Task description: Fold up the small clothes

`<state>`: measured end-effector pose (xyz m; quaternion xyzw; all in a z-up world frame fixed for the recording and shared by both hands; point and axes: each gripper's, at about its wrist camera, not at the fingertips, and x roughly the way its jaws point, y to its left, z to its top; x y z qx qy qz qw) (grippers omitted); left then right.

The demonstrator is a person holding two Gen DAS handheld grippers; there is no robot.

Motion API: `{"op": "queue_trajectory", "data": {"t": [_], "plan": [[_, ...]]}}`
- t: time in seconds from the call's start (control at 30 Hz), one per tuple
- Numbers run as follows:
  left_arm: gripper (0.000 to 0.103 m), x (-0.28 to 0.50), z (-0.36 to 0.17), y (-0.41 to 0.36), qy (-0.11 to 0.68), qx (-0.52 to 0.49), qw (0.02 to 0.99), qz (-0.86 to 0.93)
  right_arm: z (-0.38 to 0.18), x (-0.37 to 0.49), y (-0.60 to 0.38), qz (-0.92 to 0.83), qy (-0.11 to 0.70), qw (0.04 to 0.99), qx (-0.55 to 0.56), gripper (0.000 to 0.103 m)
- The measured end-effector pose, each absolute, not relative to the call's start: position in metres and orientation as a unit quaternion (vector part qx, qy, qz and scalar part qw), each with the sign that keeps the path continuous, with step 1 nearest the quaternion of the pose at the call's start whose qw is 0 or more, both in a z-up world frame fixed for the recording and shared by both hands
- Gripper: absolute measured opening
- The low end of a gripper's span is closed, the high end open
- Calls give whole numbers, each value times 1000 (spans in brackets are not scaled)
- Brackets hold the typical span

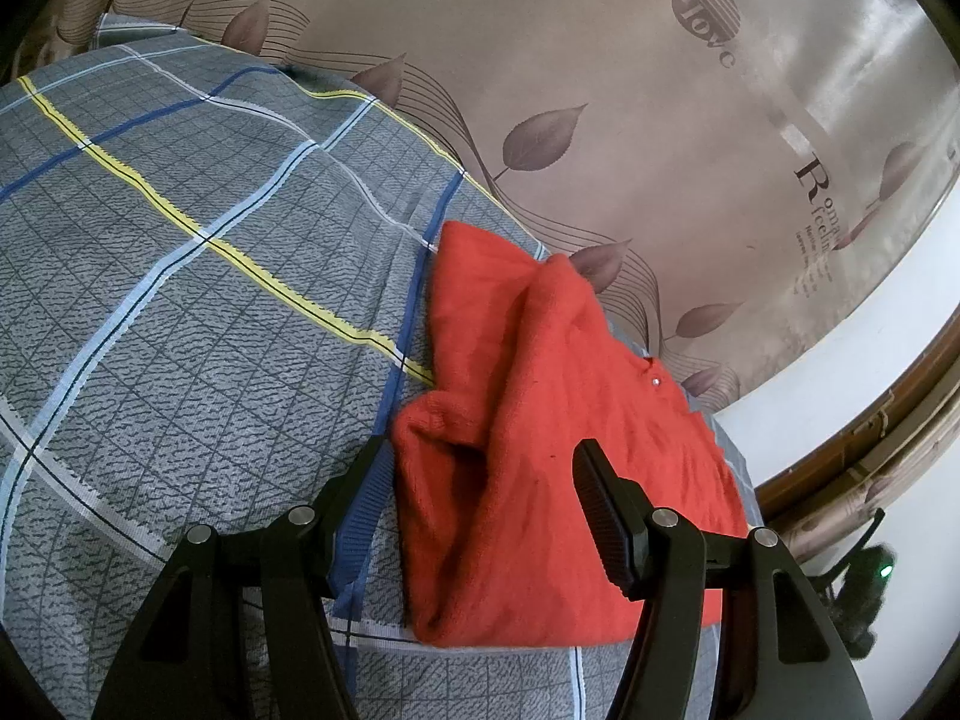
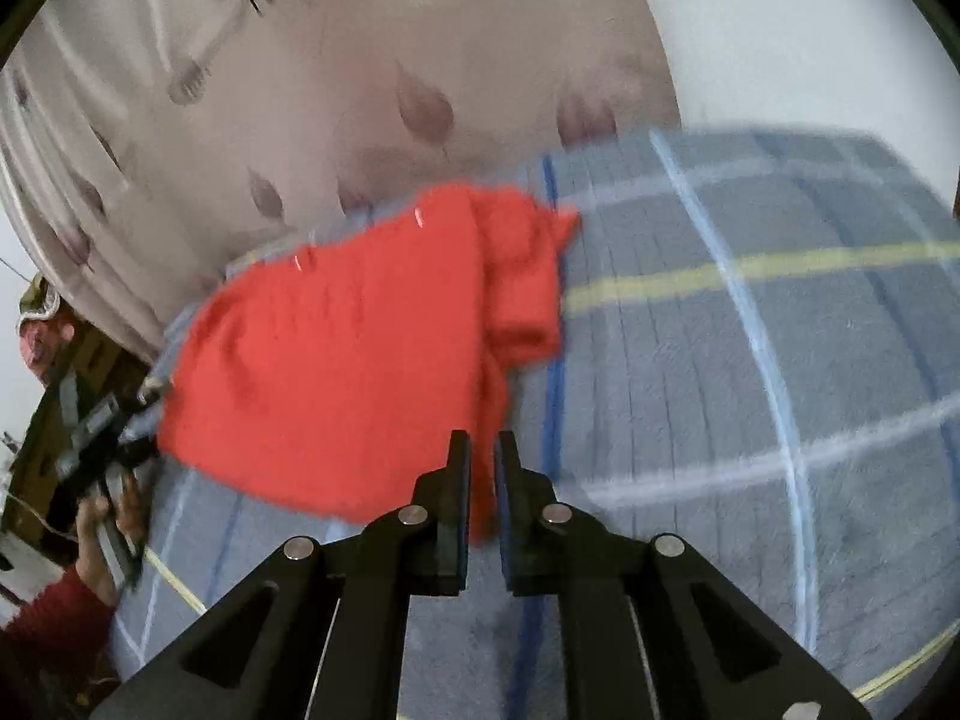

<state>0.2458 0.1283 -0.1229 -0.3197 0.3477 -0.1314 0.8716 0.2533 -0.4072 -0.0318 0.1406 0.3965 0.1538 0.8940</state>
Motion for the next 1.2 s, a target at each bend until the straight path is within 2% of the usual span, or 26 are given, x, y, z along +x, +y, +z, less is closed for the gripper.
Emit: {"op": "queue_trajectory", "data": {"t": [0.03,0.17,0.33,0.43,0.57,0.73,0.83,0.97,1.2], "plan": [[63,246,-123,128,348,-320,872,-131,-22,262,-398,162,388,898,129,13],[63,246,-123,128,348,-320,871,-132,-14,306,-362,191,385,899,87,35],[63,246,-123,129,346,-321,872,-129,-52,364,-356,130,442,886,55,35],[63,239,-120,135,332,-322,880,-107,-72,367,-380,90,454,881,102,35],[64,228,-97,135,287,-288,908,-103,-64,335,-382,76,390,913,94,37],[65,246,-60,106,282,-225,915,-180,-49,309,-365,131,341,926,94,37],[65,274,-48,78,302,-200,901,-240,-56,309,-346,142,346,925,72,49],[65,327,-66,59,356,-219,870,-262,-65,311,-341,139,361,920,64,50],[65,384,-112,101,410,-308,840,-179,-72,313,-356,126,370,915,98,51]]}}
